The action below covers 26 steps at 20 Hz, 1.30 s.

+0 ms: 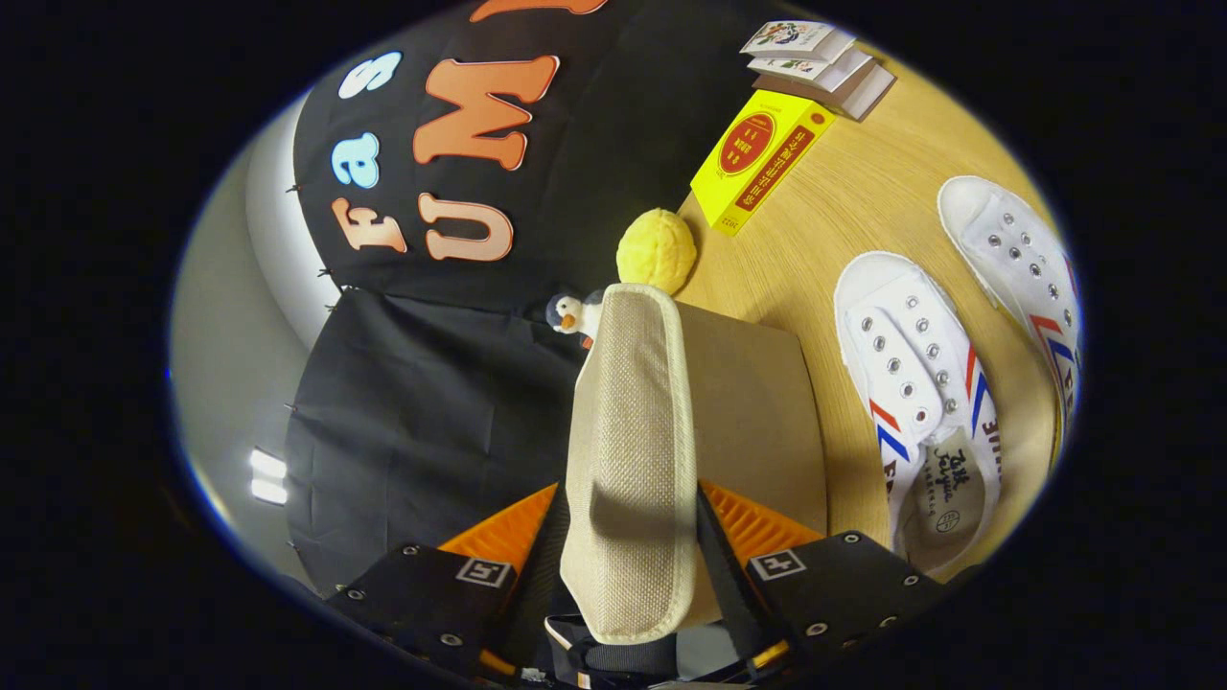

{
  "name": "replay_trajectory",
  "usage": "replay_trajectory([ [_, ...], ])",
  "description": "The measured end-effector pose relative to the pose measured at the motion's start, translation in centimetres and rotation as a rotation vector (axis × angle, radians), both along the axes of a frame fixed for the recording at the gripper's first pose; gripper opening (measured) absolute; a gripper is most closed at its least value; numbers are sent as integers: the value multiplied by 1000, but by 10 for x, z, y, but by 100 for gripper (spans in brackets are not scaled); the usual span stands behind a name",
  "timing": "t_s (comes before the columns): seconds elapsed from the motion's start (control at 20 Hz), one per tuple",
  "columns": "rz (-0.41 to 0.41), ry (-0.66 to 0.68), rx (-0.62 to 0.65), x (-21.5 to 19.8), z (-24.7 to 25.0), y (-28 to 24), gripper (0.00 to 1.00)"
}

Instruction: Open the storage box then place both shoes into the box .Put the left shoe in first, then the right shoe, with the right side of both shoes facing outward in a uniform manner.

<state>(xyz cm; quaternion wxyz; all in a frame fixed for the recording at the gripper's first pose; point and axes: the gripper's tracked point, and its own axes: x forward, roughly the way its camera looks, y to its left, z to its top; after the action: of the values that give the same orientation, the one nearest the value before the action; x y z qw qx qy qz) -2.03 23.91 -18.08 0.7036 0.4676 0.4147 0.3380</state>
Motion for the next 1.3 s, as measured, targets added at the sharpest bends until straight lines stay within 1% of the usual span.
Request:
replay_trajectory([
  [0.05, -13, -7, 13, 1, 9, -1, 71],
  [0.1, -27, -27, 10, 4, 16, -2, 60],
  [0.15, -26, -54, 7, 3, 25, -2, 53],
  [0.25, -30, -100, 20, 0, 48, -1, 47],
  [0.3, -37, -126, 21, 0, 60, 0, 38],
  [0.35, -46, -150, 12, 0, 70, 0, 33],
  [0.4, -55, -175, 2, -1, 81, 3, 22],
  [0.45, -61, -199, -3, -1, 90, 5, 18],
  [0.5, -67, -218, -5, -2, 101, 10, 11],
  [0.6, -64, -241, 0, -7, 117, 24, 4],
  [0.8, -40, -284, 32, -16, 148, 63, 4],
  [1.15, 15, -335, 25, -28, 177, 150, 4],
  [1.3, 60, -363, -12, -35, 178, 186, 12],
])
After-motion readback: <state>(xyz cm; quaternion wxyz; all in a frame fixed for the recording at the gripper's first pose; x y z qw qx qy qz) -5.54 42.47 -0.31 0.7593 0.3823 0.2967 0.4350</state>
